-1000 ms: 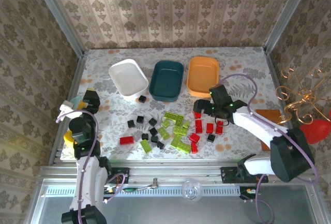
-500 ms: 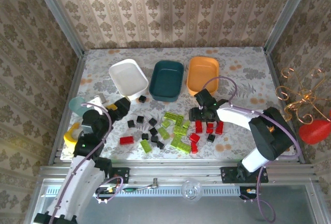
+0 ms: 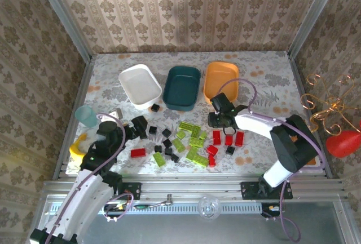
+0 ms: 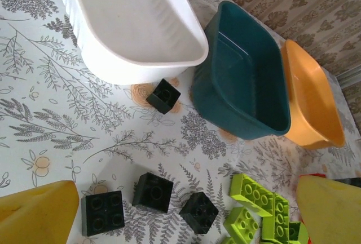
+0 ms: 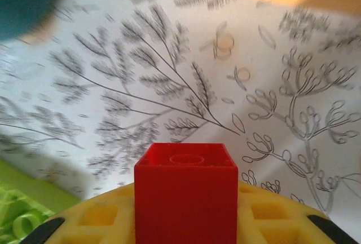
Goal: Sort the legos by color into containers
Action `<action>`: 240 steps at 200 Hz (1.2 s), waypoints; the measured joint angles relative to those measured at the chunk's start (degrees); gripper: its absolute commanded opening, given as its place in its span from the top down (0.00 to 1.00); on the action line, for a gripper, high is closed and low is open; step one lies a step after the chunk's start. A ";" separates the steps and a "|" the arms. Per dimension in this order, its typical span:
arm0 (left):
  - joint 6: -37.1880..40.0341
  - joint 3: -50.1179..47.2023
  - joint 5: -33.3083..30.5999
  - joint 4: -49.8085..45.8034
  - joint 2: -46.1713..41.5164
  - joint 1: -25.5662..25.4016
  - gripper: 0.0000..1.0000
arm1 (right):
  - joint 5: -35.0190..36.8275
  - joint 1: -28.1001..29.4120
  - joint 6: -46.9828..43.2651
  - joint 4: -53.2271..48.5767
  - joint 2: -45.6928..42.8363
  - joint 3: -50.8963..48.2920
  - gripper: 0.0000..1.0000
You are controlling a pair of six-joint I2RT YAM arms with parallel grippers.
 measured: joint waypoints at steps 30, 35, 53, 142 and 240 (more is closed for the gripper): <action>-0.02 0.00 -1.05 -0.04 -1.01 0.00 0.02 | 0.11 -2.01 -0.79 -0.07 -5.70 3.80 0.73; -0.02 0.00 -1.18 -0.07 -1.09 0.00 0.03 | 0.04 -2.78 -0.79 -0.04 -5.75 5.03 0.73; -0.02 0.00 -1.46 -0.42 -1.05 0.00 0.05 | -0.07 -6.38 -0.74 0.33 -4.66 9.81 0.73; 0.74 4.72 -4.31 -8.85 2.23 -0.02 0.12 | -0.72 -15.13 -0.20 -3.78 17.77 27.50 0.41; 0.50 10.58 -14.69 -18.97 14.14 -13.64 0.14 | -0.28 -10.23 -0.22 -4.04 2.32 20.83 0.18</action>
